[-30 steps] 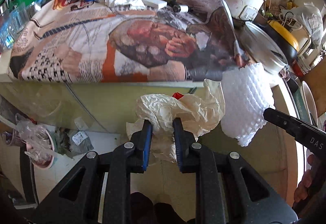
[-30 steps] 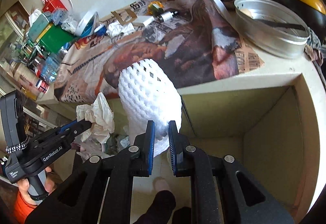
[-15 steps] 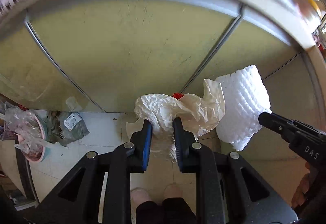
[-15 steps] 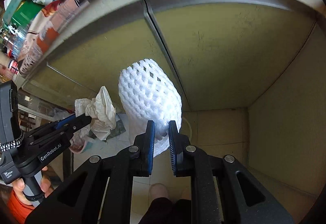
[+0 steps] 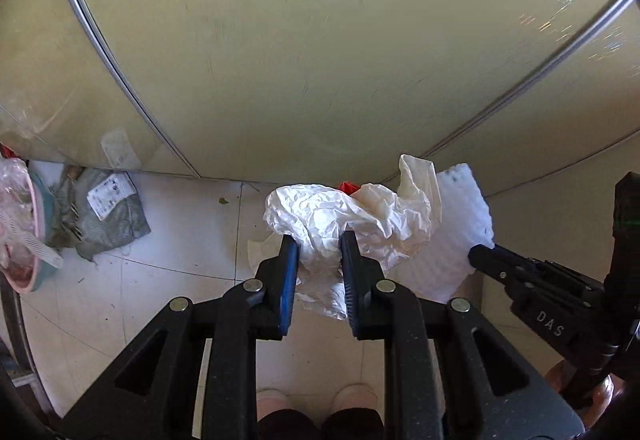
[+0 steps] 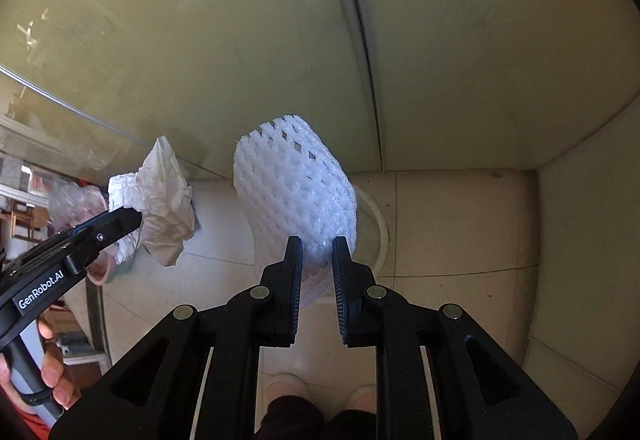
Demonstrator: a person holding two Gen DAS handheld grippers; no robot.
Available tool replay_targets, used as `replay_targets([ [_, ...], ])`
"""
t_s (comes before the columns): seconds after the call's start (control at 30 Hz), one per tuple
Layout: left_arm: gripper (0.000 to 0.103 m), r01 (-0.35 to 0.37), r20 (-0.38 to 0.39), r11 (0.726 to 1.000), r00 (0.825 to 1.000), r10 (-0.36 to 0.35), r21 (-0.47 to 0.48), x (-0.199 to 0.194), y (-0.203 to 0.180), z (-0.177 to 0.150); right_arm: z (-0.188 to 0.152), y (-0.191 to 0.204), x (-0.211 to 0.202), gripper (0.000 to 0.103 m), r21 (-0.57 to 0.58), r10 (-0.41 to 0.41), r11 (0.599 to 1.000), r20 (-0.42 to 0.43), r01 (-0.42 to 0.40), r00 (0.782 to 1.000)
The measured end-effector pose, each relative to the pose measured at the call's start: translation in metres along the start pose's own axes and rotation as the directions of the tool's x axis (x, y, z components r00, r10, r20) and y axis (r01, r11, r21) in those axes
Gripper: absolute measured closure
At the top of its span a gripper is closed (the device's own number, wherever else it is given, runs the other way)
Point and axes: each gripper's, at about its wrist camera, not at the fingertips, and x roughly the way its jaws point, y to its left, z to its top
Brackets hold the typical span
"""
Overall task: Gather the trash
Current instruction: 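Carry the foam net and tissue down toward the white floor bin with both grippers, then open both grippers over the bin to drop the net and tissue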
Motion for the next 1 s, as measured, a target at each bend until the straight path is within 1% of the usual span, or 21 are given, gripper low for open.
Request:
replay_targets([
  [0.07,0.083,0.001,-0.001,1.0,1.0,-0.001,-0.01,0.017,0.002,-0.003,-0.001,-0.003,0.021,0.085,-0.006,0.014,1.0,-0.019,-0.014,1.0],
  [0.2,0.082,-0.001,-0.004,1.0,1.0,0.001,-0.013,0.046,0.01,-0.007,-0.001,-0.007,0.045,0.081,-0.02,0.024,0.999,-0.043,-0.025,0.999],
  [0.27,0.082,0.011,-0.01,1.0,1.0,-0.011,-0.014,0.058,0.011,-0.008,0.001,-0.009,0.054,0.074,-0.006,0.052,0.999,-0.069,-0.052,0.996],
  [0.33,0.082,0.012,-0.016,1.0,1.0,-0.012,-0.003,0.068,0.007,-0.01,0.001,-0.016,0.061,0.071,0.002,0.071,0.997,-0.074,-0.071,0.995],
  [0.4,0.081,0.013,-0.023,1.0,1.0,-0.013,0.01,0.078,0.003,-0.013,-0.002,-0.012,0.061,0.07,-0.003,0.074,0.997,-0.067,-0.075,0.995],
  [0.53,0.08,0.043,-0.047,0.999,0.998,-0.041,0.032,0.091,-0.004,-0.015,-0.007,-0.019,0.053,0.065,0.005,0.079,0.997,-0.035,-0.079,0.996],
  [0.6,0.071,0.041,-0.054,0.998,0.998,-0.038,0.049,0.093,-0.008,-0.015,-0.009,-0.022,0.044,0.063,0.021,0.093,0.995,-0.021,-0.093,0.995],
  [0.63,0.065,0.035,-0.056,0.998,0.998,-0.032,0.059,0.094,-0.011,-0.015,-0.01,-0.026,0.039,0.062,0.029,0.097,0.995,-0.013,-0.097,0.995],
  [0.7,0.062,0.029,-0.053,0.997,0.998,-0.025,0.07,0.091,-0.015,-0.014,-0.007,-0.029,0.031,0.061,0.039,0.09,0.995,0.007,-0.09,0.996],
  [0.73,0.058,0.033,-0.056,0.997,0.998,-0.029,0.071,0.088,-0.016,-0.014,-0.005,-0.019,0.032,0.061,0.041,0.075,0.996,0.013,-0.075,0.997],
  [0.77,0.056,0.038,-0.059,0.997,0.998,-0.034,0.071,0.084,-0.017,-0.014,-0.005,-0.019,0.027,0.061,0.043,0.062,0.997,0.016,-0.063,0.998],
  [0.9,0.056,0.022,-0.069,0.997,0.997,-0.017,0.076,0.063,-0.024,-0.011,-0.002,-0.018,0.011,0.061,0.068,0.068,0.995,0.017,-0.069,0.998],
  [1.0,0.056,0.024,-0.069,0.997,0.997,-0.019,0.075,0.033,-0.028,-0.009,-0.001,-0.013,-0.011,0.061,0.065,0.06,0.996,0.011,-0.061,0.998],
])
